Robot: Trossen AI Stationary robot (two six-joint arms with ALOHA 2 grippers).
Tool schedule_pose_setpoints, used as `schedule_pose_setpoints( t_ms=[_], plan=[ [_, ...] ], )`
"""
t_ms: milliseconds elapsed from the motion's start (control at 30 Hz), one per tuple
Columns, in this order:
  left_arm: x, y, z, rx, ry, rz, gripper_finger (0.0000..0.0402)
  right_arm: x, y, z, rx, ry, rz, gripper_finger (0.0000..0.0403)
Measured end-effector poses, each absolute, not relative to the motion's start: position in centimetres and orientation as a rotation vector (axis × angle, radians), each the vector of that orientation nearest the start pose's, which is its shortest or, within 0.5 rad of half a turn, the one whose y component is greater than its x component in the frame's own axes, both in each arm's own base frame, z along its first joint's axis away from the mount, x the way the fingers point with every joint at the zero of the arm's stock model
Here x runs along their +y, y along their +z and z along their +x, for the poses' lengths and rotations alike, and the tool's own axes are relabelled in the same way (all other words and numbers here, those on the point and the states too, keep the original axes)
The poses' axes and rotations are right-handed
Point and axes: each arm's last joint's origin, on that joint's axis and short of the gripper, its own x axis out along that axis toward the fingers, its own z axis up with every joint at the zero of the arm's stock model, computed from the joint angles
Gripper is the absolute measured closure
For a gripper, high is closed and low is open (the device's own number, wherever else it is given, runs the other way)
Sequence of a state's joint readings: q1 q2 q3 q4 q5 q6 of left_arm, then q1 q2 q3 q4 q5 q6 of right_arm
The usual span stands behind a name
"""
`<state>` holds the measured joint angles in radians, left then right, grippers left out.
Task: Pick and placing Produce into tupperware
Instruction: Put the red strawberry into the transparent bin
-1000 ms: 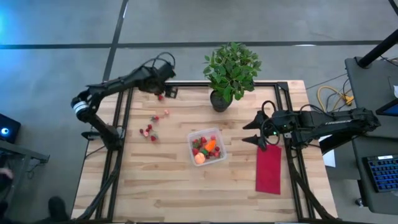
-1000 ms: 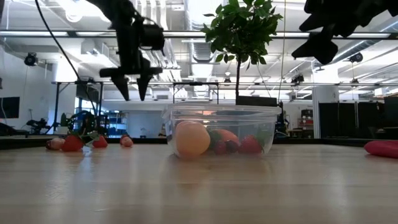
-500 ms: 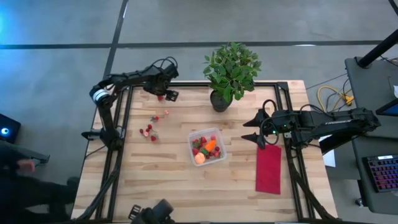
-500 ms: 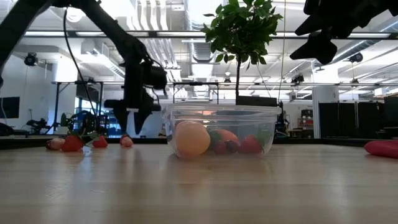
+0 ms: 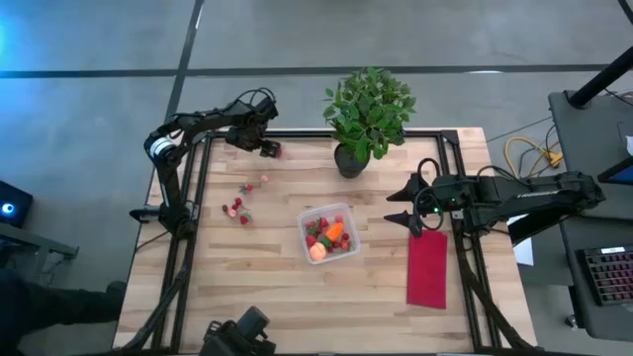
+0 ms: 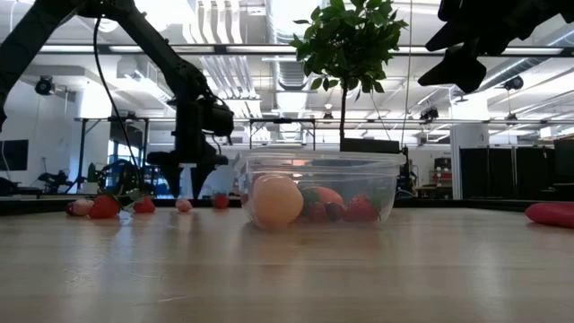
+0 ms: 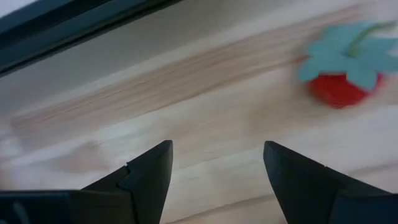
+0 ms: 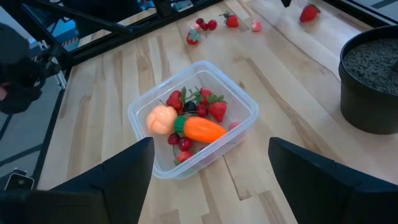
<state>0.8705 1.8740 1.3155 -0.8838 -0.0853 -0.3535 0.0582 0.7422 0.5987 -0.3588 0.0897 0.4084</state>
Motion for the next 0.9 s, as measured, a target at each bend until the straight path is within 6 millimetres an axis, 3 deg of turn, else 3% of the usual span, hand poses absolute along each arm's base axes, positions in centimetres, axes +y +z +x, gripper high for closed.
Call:
schedule_pose_setpoints(
  t_ms=[167, 367, 467, 900],
  plan=[
    [26.4, 18.8, 24.4, 1.19, 0.848, -0.742, 0.0165, 0.7, 26.0, 16.1, 0.487, -0.133, 0.363, 0.0098],
    [26.3, 19.3, 25.6, 1.104, 0.905, -0.768, 0.0165, 0.7, 26.0, 16.1, 0.487, -0.133, 0.363, 0.0095],
    [26.0, 19.3, 26.0, 1.106, 0.834, -0.731, 0.0165, 0.7, 26.0, 16.1, 0.487, -0.133, 0.363, 0.0092],
    [25.4, 17.7, 28.5, 1.134, 0.639, -0.486, 0.0165, 0.7, 26.0, 16.1, 0.487, -0.132, 0.363, 0.0091]
  ],
)
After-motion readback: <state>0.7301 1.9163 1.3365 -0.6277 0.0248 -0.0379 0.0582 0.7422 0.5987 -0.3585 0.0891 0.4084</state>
